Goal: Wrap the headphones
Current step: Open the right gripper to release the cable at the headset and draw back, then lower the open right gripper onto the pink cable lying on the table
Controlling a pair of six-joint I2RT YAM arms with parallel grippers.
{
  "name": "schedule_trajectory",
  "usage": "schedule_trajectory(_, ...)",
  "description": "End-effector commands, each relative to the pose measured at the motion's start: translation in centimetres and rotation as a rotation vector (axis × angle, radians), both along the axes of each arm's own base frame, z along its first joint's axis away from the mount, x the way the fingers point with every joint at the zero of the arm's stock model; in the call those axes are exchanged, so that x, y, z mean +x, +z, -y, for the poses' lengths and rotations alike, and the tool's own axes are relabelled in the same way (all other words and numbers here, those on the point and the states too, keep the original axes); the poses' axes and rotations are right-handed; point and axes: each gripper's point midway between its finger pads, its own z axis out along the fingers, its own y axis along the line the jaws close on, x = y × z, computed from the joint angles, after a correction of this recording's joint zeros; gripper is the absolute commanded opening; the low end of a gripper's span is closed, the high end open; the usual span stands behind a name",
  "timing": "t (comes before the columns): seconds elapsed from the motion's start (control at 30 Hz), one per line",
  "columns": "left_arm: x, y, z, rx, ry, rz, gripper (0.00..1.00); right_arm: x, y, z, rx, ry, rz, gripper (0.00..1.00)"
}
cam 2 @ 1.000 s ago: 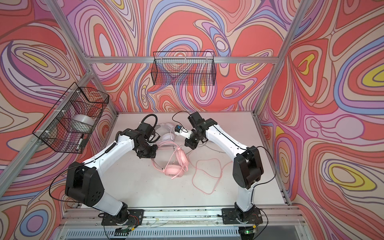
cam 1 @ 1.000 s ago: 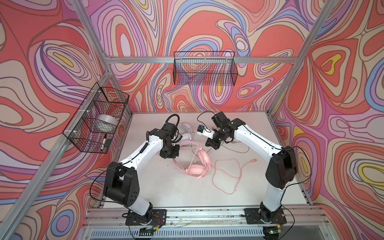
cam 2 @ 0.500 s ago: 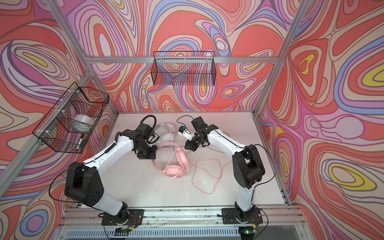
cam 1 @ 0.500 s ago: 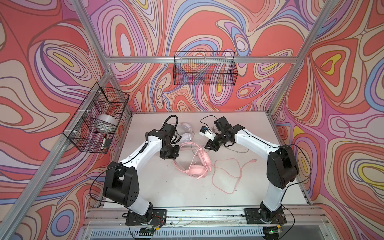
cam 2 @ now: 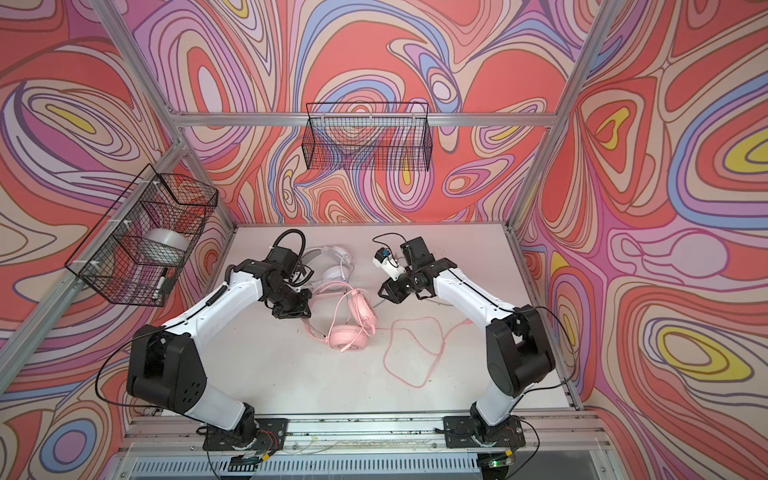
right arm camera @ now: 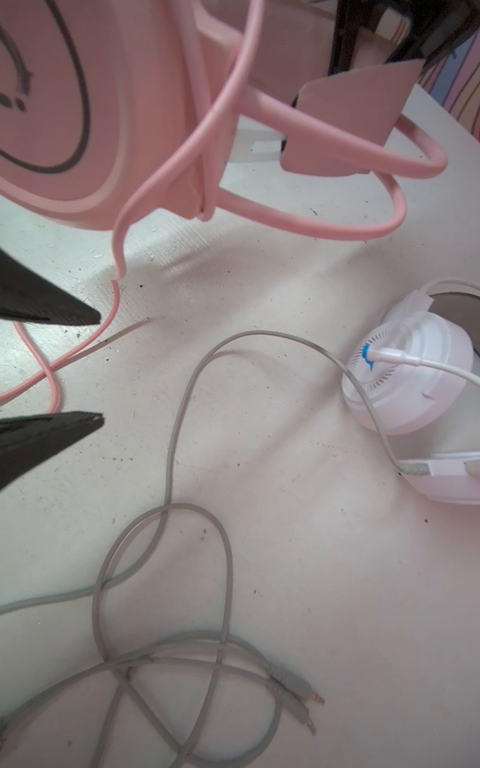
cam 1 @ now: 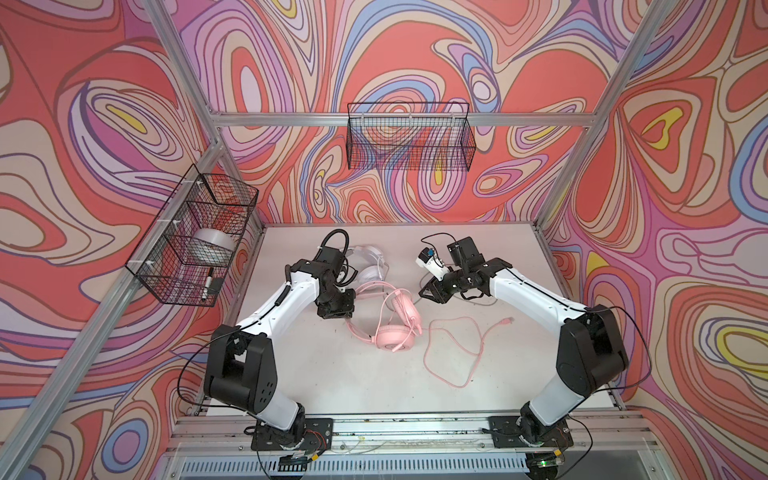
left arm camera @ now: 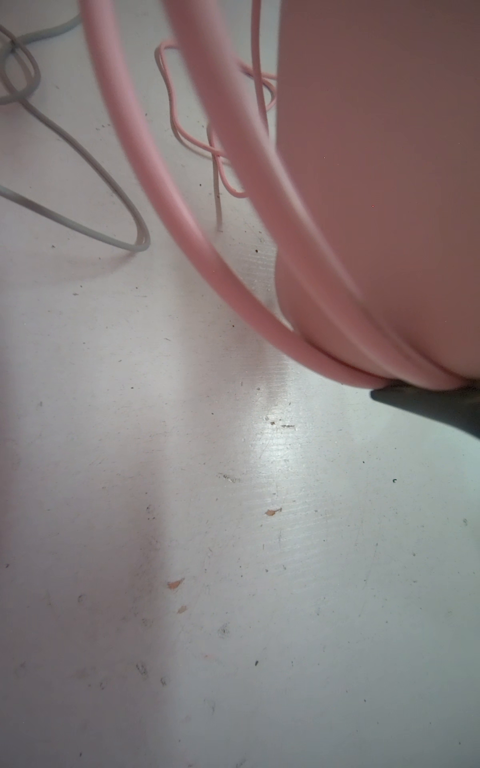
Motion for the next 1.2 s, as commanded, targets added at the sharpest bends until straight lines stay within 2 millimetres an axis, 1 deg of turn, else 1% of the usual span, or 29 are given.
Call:
schedule_trajectory(0.0,0.2,2.1,0.8,-0.106,0.024,0.034,0.00,0.1,0.6,1.5,0.005,-0.096,0.008,0.40)
schedule_trajectory(0.13,0.6,3.6,1.0,-0.152,0.043,0.051,0.00,-1.0,-0.5,3.4,-0.041,-0.171,-0.041,0.41)
schedule_trajectory(0.23,0.9,4.5,1.1,-0.168,0.047,0.056,0.00,-1.9,-1.2,4.0,-0.049,-0.214,-0.087,0.41)
schedule_trajectory(0.3,1.1,5.2,1.3,-0.177,0.046,0.059,0.00,-2.4,-1.5,4.0,-0.037,-0.232,-0.121,0.41)
schedule_trajectory(0.4,1.7,6.6,1.6,-0.200,0.047,0.086,0.00,-2.8,-2.1,3.5,0.007,-0.259,-0.178,0.41)
schedule_trajectory(0.43,1.9,7.2,1.7,-0.211,0.046,0.096,0.00,-2.9,-2.5,3.4,0.019,-0.272,-0.204,0.42)
schedule_trajectory(0.6,2.2,9.1,2.1,-0.235,0.034,0.127,0.00,-2.4,-4.4,2.9,0.052,-0.354,-0.293,0.42)
schedule_trajectory(0.73,2.4,9.9,2.0,-0.234,0.038,0.139,0.00,-1.9,-5.5,2.7,0.056,-0.424,-0.335,0.43)
schedule_trajectory(0.83,2.5,10.3,2.1,-0.240,0.044,0.149,0.00,-1.4,-6.4,3.1,0.047,-0.484,-0.343,0.43)
schedule_trajectory(0.93,2.7,10.5,2.0,-0.235,0.049,0.153,0.00,-1.1,-7.6,4.0,0.001,-0.547,-0.354,0.42)
schedule_trajectory(1.07,2.9,10.9,1.8,-0.226,0.056,0.164,0.00,-1.6,-8.7,5.4,-0.075,-0.594,-0.367,0.40)
schedule_trajectory(1.17,3.1,11.2,1.7,-0.224,0.063,0.170,0.00,-2.5,-10.0,6.4,-0.147,-0.610,-0.400,0.39)
